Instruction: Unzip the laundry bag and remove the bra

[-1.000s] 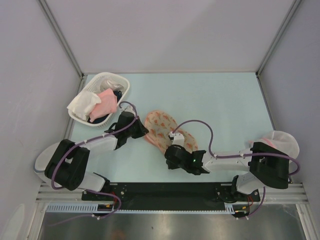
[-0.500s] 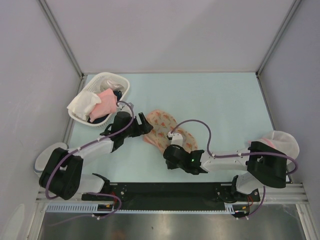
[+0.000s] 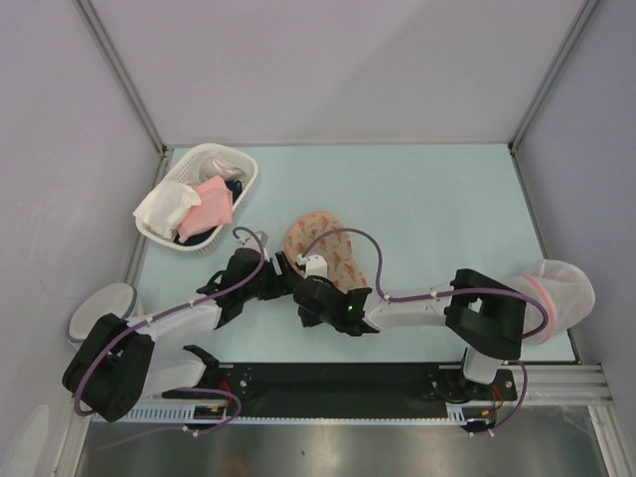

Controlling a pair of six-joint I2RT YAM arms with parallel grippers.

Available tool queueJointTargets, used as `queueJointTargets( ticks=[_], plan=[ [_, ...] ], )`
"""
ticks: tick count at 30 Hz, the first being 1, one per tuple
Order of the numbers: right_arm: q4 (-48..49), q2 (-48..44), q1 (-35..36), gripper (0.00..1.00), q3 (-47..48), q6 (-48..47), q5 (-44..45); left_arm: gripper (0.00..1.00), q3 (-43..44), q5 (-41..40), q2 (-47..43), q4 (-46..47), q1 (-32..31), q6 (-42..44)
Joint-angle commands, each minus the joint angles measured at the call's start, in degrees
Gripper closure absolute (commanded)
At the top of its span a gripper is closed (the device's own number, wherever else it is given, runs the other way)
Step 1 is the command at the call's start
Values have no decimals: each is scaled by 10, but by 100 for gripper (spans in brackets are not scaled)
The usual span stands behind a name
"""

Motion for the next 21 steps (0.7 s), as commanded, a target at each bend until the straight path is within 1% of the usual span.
queueJointTargets(
  ticks=[1,2,3,5,6,7,8,9,11,12,13,15,21],
  plan=[
    [39,21,-5,100,42,-32,-18,25,-16,6,-17,40,-15,-41],
    [40,24,-8,100,46,-33,-20,29,-18,6,-17,44,-17,-46],
    [43,29,-8,100,48,-34,-22,38,-19,6,-15,51,-17,-48],
    [45,31,-11,100,50,-32,-29,49,-19,6,-9,56,-18,-50],
    [46,32,-12,100,48,-33,-29,58,-19,6,-7,60,-18,-51],
    [47,33,-12,100,48,-30,-31,62,-18,4,-4,62,-18,-52],
    [47,34,-12,100,47,-30,-32,64,-17,2,1,64,-17,-53],
    [47,33,-12,100,46,-30,-33,72,-16,2,4,69,-17,-54],
    [47,34,-12,100,45,-29,-35,83,-11,0,17,73,-17,-54],
    [47,34,-13,100,44,-29,-35,90,-6,0,21,74,-17,-54],
    [46,33,-13,100,43,-28,-36,94,-4,1,27,75,-18,-54],
    [44,32,-13,100,43,-28,-36,100,1,-1,39,75,-17,-53],
    [37,22,-12,100,29,-20,-37,100,15,-18,50,69,-17,-47]
  ],
)
